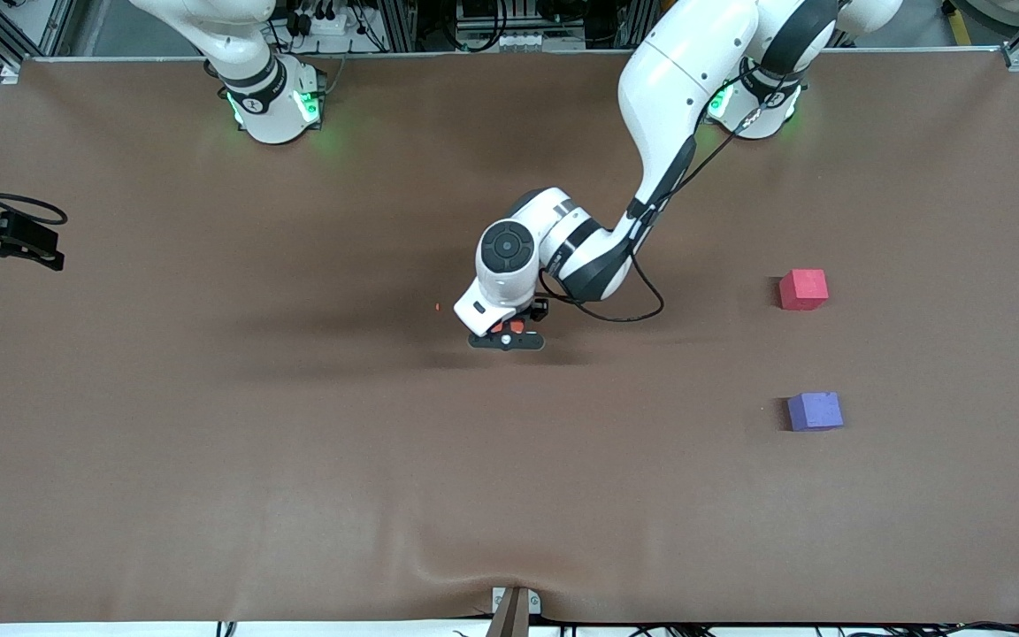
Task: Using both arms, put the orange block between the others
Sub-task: 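Carry the cube with the left gripper while the right gripper withdraws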
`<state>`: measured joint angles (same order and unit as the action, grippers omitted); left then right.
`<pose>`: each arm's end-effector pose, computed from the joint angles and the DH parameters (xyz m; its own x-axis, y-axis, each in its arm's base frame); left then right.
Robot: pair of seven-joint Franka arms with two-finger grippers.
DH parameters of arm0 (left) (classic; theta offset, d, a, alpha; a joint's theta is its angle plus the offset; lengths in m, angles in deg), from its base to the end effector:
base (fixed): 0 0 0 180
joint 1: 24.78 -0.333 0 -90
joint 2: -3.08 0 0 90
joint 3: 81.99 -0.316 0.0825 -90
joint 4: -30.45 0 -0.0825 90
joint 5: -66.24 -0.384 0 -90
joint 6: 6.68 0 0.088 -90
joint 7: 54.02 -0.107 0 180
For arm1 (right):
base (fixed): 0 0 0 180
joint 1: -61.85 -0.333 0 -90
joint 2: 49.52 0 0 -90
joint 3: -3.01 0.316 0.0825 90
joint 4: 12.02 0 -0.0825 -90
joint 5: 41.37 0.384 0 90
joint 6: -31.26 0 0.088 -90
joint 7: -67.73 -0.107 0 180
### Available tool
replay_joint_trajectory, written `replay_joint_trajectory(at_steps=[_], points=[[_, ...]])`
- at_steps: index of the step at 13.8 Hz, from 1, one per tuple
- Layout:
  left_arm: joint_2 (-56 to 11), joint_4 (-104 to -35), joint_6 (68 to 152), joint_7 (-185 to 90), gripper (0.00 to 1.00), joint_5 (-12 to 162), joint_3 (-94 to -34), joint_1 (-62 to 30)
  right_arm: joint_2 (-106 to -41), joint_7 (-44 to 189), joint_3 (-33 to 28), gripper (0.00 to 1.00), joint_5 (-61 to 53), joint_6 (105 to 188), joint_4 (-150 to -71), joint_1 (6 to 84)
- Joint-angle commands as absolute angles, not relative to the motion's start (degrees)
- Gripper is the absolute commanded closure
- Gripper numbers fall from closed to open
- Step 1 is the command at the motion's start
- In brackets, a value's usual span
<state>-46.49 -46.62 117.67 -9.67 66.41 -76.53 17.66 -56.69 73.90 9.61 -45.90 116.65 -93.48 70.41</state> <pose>0.5041 -0.5355 0.2037 0.9964 -0.0292 -0.0793 -0.0271 -0.9993 0.0271 0.5840 -0.0336 0.6168 0.9958 0.0668 -0.0622 0.0705 -0.9958 0.0583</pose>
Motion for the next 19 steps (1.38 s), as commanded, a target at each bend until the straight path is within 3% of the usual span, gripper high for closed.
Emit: replay_joint_trajectory(at_steps=[1,5,10,14,19], points=[[-42.3,-46.3,110.8,-8.2,1.00,64.9,-78.2,15.6,-57.1,74.2,9.0,0.00,-46.2,115.9,-91.6,68.4],[-33.5,-47.8,100.7,-9.4,1.00,64.8,-78.1,8.1,-57.1,74.1,6.5,0.00,-45.9,115.6,-91.4,65.9],[-21.8,-61.1,101.0,-27.7,1.00,65.2,-74.9,-9.9,-56.8,74.6,0.1,0.00,-41.7,112.6,-91.5,64.0],[-20.7,-68.3,105.5,-39.5,0.97,64.9,-74.6,-22.7,-55.8,74.8,-2.7,0.00,-39.4,112.6,-92.0,63.3],[-20.4,-76.4,113.7,-47.1,1.00,62.0,-74.8,-26.7,-51.9,74.9,-2.5,0.00,-39.9,112.7,-95.2,63.2]])
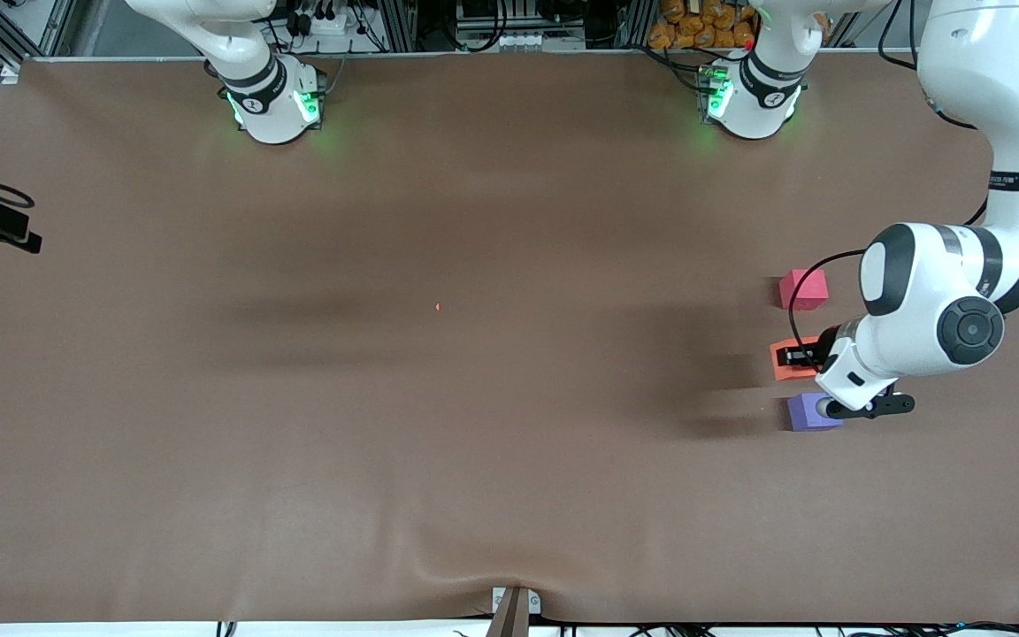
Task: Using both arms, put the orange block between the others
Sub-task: 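Lower the orange cube between the pink and purple cubes, open left gripper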
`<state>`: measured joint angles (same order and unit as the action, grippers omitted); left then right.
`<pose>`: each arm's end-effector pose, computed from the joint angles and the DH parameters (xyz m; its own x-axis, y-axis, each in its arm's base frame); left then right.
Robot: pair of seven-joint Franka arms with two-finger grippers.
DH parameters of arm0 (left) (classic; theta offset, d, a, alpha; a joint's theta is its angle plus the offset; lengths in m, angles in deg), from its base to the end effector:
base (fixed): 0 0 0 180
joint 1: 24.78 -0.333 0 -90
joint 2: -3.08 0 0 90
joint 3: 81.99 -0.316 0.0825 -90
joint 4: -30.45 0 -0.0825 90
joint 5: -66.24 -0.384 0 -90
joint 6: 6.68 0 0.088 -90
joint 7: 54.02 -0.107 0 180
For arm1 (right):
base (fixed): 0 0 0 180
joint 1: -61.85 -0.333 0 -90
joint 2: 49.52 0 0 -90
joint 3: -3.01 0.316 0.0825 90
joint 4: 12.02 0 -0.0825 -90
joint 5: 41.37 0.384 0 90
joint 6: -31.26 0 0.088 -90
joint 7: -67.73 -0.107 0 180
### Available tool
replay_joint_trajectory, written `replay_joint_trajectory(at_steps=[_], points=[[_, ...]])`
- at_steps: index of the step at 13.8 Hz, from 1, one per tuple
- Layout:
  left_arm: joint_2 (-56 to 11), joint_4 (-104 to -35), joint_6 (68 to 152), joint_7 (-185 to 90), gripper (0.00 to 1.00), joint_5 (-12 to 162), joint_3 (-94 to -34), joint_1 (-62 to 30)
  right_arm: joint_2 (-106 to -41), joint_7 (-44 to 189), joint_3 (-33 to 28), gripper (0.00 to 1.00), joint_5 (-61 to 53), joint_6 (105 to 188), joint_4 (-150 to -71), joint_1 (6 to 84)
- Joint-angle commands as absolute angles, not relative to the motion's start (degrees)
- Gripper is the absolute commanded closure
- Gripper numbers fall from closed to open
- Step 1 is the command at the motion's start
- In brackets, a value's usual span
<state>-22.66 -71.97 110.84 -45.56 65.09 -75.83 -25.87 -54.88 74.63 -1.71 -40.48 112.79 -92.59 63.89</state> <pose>0.6293 -0.0501 0.2895 0.9814 0.0533 -0.1844 0.0549 -0.9985 0.0037 0.5648 -0.0625 0.6362 0.9972 0.0048 -0.0749 0.0036 -0.9999 -0.0169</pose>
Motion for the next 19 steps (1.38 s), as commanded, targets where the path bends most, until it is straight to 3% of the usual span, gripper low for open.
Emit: replay_joint_trajectory(at_steps=[1,4,13,19], points=[[-20.1,-78.3,116.2,-47.9,1.00,60.8,-74.6,-28.9,-51.9,74.9,-2.4,0.00,-40.0,112.9,-95.4,63.3],[-19.6,-84.1,123.6,-49.7,1.00,60.8,-74.3,-31.4,-51.9,75.9,-2.4,0.00,-40.0,112.9,-95.2,63.5],[-19.2,-92.4,135.7,-54.3,0.98,60.7,-74.2,-33.3,-52.2,71.6,-2.2,0.00,-39.7,114.0,-94.3,61.4],[-19.2,-92.5,135.9,-54.3,0.97,60.8,-74.3,-33.3,-52.6,67.0,-1.7,0.00,-43.4,114.9,-94.4,55.9]])
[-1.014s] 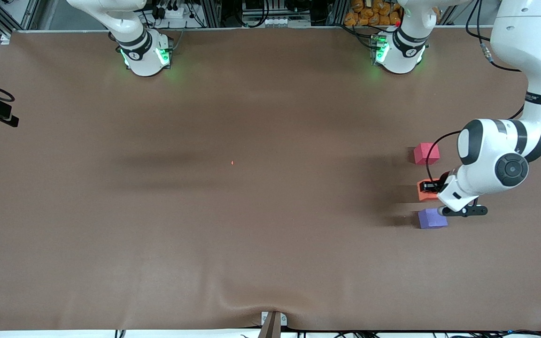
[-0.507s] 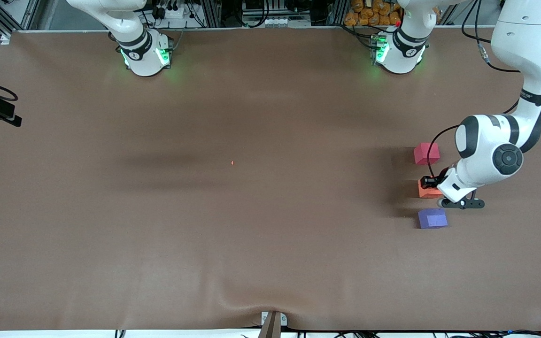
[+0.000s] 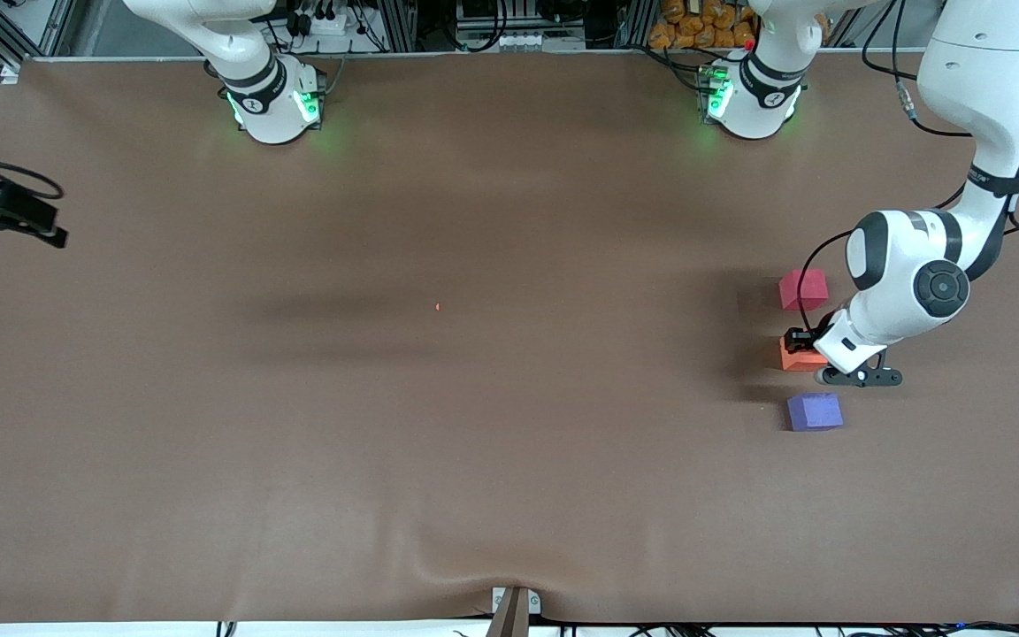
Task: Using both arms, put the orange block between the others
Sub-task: 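Lower the orange cube between the pink and purple cubes, open left gripper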
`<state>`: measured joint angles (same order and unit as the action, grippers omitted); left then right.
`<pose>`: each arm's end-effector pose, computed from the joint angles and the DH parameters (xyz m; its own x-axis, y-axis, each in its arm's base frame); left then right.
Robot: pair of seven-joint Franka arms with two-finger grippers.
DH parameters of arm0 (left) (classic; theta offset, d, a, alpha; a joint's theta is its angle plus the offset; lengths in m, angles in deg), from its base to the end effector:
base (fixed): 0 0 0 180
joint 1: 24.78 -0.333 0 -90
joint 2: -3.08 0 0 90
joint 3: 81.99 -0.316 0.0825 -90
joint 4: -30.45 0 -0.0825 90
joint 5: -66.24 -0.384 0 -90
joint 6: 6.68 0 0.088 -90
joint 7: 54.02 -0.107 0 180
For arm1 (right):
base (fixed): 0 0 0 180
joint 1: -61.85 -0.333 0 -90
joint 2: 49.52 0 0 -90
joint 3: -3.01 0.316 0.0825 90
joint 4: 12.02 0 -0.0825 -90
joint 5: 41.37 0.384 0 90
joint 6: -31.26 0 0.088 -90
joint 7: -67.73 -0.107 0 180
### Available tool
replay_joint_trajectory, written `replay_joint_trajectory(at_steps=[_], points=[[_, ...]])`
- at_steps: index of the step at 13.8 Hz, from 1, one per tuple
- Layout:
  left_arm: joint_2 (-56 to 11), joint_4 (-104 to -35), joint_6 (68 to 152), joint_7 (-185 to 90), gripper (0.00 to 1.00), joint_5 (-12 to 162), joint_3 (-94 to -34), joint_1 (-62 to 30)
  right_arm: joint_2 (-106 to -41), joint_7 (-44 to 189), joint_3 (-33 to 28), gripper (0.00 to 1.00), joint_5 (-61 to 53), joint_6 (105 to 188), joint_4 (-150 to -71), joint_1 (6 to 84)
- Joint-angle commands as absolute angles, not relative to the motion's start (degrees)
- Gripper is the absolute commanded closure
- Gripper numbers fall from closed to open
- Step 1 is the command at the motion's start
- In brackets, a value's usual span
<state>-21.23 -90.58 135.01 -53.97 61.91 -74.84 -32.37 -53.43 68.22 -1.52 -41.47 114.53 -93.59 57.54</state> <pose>0.5729 0.0040 0.2075 0.9973 -0.0429 -0.0589 -0.0425 -0.9991 0.0080 0.5639 -0.0006 0.6449 0.9993 0.0045 -0.0384 0.0048 -1.0000 0.0068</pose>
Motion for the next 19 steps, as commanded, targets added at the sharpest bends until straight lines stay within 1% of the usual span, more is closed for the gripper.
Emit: replay_joint_trajectory(at_steps=[1,12,13,14,15,16,17,19], points=[[-19.2,-92.5,135.8,-54.3,0.97,60.8,-74.3,-33.3,-52.7,67.1,-1.7,0.00,-43.4,114.9,-94.4,55.9],[-20.4,-91.9,135.8,-55.2,0.96,60.8,-74.3,-33.4,-52.9,67.0,-1.8,0.00,-43.3,115.5,-94.8,56.1],[-20.5,-91.8,135.8,-55.2,0.96,60.8,-74.3,-33.4,-53.0,67.0,-1.8,0.00,-43.3,115.5,-94.8,56.0],[-20.6,-91.6,135.8,-55.2,0.92,60.8,-74.4,-33.3,-53.0,67.0,-1.8,0.00,-43.3,115.5,-94.8,55.8],[-20.6,-91.5,135.8,-55.2,0.83,60.8,-74.5,-33.3,-53.0,67.0,-1.8,0.00,-43.3,115.5,-94.8,55.7],[-20.9,-91.3,135.8,-55.2,0.45,60.8,-74.5,-33.4,-53.0,67.0,-1.8,0.00,-43.3,115.5,-94.8,55.7],[-20.9,-90.9,135.8,-55.2,0.00,60.8,-74.5,-33.4,-53.0,67.0,-1.8,0.00,-43.3,115.5,-94.8,55.6],[-20.4,-89.5,135.4,-54.1,0.00,60.9,-74.5,-33.2,-53.0,66.9,-1.7,0.00,-43.2,115.5,-94.8,55.3]])
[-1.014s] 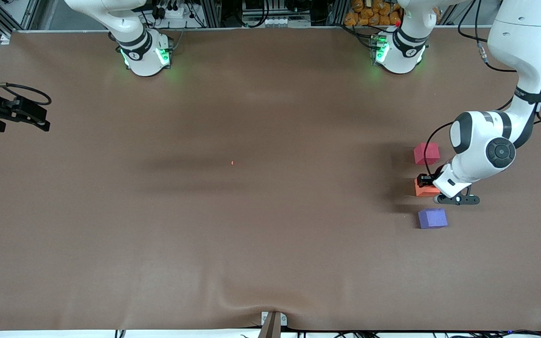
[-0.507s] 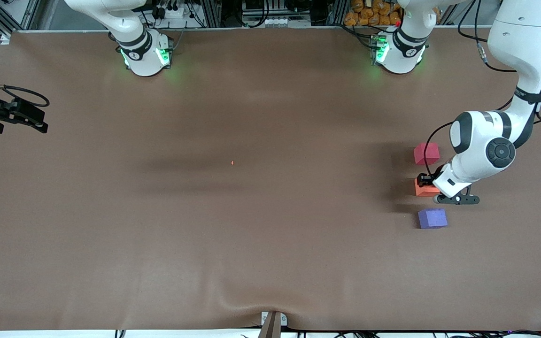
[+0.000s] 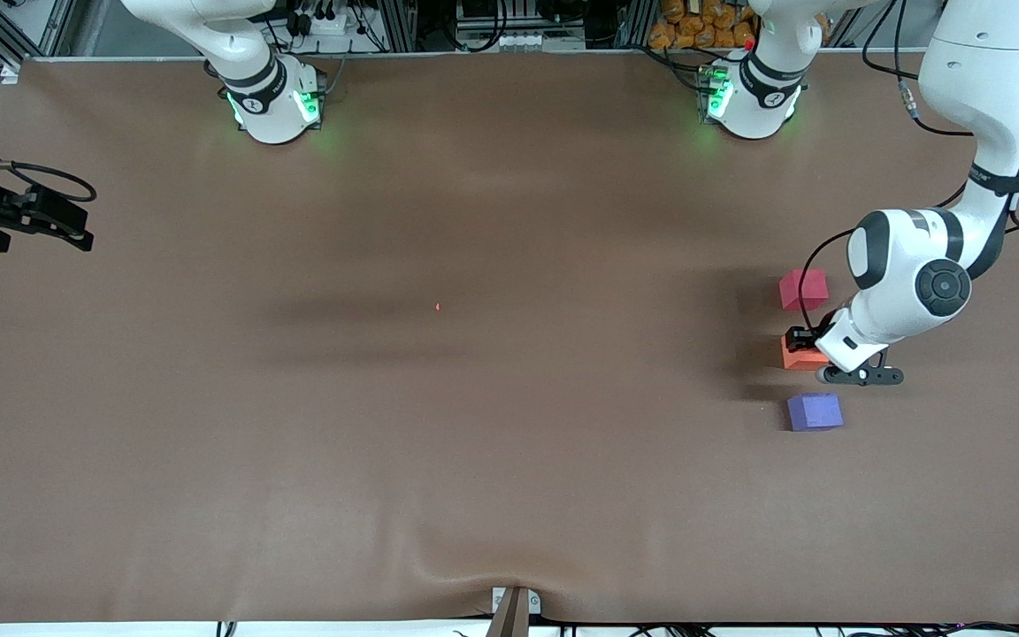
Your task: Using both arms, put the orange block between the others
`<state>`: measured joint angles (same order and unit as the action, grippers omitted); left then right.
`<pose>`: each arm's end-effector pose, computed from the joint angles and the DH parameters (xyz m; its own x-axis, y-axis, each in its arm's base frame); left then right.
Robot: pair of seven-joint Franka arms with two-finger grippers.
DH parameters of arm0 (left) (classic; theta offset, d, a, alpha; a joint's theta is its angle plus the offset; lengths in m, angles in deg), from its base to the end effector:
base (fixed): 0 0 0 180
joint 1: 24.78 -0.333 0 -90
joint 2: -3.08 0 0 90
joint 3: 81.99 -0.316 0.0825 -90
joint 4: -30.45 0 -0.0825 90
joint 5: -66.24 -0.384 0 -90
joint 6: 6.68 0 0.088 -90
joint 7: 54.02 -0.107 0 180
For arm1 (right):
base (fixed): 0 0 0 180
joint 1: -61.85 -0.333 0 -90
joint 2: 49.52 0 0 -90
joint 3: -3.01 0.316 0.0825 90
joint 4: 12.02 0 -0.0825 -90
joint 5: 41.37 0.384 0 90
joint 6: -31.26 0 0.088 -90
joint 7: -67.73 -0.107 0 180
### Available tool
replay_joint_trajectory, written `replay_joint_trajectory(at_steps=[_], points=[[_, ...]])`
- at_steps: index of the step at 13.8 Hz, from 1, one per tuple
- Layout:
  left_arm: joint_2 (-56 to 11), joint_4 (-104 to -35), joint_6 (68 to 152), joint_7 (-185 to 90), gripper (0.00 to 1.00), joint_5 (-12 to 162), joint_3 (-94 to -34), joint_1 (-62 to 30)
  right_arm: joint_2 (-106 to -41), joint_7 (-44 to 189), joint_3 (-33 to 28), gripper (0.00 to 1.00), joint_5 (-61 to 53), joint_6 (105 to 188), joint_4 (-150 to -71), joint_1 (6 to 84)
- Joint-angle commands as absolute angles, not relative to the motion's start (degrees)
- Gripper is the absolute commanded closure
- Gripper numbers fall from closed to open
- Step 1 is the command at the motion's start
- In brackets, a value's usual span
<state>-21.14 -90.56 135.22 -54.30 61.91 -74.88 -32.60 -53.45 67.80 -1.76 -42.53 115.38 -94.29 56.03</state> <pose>0.5736 0.0068 0.2088 0.9976 -0.0439 -0.0534 -0.0436 -0.9990 0.0077 0.5656 0.0099 0.6404 0.9992 0.0174 -0.0361 0.0184 -0.9995 0.0259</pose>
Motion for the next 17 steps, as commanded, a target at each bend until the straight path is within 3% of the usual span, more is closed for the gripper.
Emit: replay_joint_trajectory(at_steps=[1,7,12,17], points=[[-19.8,-88.4,134.5,-54.3,0.00,60.8,-74.5,-33.4,-53.0,66.9,-1.7,0.00,-43.1,115.5,-94.8,55.2],[-8.8,-77.8,116.3,-55.3,0.00,61.1,-74.3,-35.0,-53.2,64.8,-2.0,0.00,-42.7,115.5,-94.5,55.3],[-7.3,-55.8,89.6,-54.6,0.00,61.7,-71.5,-34.5,-53.0,65.6,-2.1,0.00,-42.6,115.2,-94.6,57.0],[0.3,-53.8,77.4,-54.2,0.00,63.5,-68.5,-34.7,-53.0,70.0,-2.1,0.00,-42.2,114.6,-94.6,58.4]])
